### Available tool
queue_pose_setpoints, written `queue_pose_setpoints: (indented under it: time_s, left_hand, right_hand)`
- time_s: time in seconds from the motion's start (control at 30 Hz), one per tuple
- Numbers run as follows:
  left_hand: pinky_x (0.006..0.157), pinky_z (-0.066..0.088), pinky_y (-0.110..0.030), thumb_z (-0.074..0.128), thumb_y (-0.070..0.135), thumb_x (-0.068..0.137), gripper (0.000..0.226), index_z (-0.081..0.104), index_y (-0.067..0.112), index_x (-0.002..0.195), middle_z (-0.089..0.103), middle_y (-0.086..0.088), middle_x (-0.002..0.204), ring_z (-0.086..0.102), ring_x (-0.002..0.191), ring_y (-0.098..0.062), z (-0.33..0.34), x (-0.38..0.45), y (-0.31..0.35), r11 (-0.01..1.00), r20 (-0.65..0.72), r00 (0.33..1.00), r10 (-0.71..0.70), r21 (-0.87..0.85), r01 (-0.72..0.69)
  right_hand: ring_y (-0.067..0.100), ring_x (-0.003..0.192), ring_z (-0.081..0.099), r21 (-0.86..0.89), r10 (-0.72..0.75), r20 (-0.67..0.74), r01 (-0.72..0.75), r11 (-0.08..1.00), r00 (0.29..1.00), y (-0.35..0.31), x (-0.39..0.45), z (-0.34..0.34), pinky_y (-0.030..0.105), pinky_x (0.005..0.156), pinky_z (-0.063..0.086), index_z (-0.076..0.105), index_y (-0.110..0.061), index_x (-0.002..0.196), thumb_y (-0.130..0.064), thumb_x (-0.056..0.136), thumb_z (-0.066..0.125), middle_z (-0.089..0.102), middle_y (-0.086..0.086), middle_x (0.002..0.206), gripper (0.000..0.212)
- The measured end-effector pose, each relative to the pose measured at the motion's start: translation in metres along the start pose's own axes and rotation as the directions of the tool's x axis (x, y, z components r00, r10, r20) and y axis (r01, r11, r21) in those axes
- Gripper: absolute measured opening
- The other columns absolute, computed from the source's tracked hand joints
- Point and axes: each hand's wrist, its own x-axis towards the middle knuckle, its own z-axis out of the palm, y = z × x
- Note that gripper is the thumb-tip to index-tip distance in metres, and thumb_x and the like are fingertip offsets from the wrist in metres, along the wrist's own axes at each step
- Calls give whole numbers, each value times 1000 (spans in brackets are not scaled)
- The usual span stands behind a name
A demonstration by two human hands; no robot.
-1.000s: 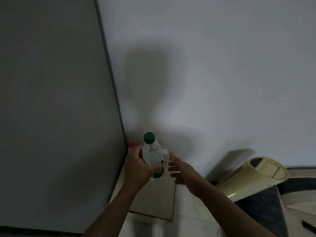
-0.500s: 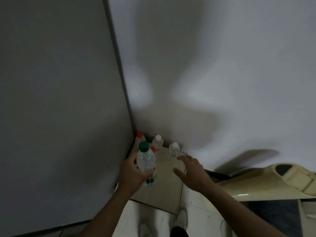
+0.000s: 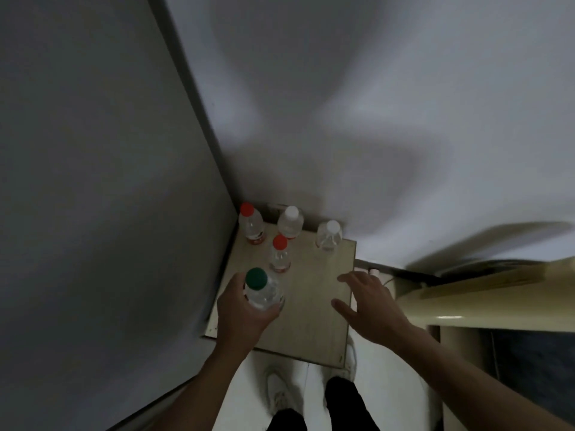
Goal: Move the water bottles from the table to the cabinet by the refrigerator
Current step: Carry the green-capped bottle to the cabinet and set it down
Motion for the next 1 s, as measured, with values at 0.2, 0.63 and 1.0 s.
queue_pose_setpoints:
  time_s: [0.2,0.63,1.0]
  left_hand:
    - [64,45,-5,95,21,50,63,56,26,100,62,20,89,61,83,9,30,24,-48,998,29,999,27,59,-28]
    - [72,52,-15,94,15,53,65,60,17,109,65,8,95,61,84,0,79,46,-96,989,59,995,76,126,-83]
    - [77,47,-17,94,28,55,72,55,22,115,59,10,104,59,93,-13,78,44,-103,972,119,989,86,208,-109]
  right_hand:
    - [19,140,33,49,6,-21,-5,999,1000,14,34,45,41,113,35,42,-28,143,-55,93,50,41,-3,152,57]
    - [17,141,31,150,60,4,-60,987,998,29,58,84,42,114,35,41,-29,142,-55,94,49,40,-6,152,55]
    - [18,141,32,202,104,27,-107,973,994,23,59,74,41,113,34,38,-25,145,-55,96,44,40,-2,152,58]
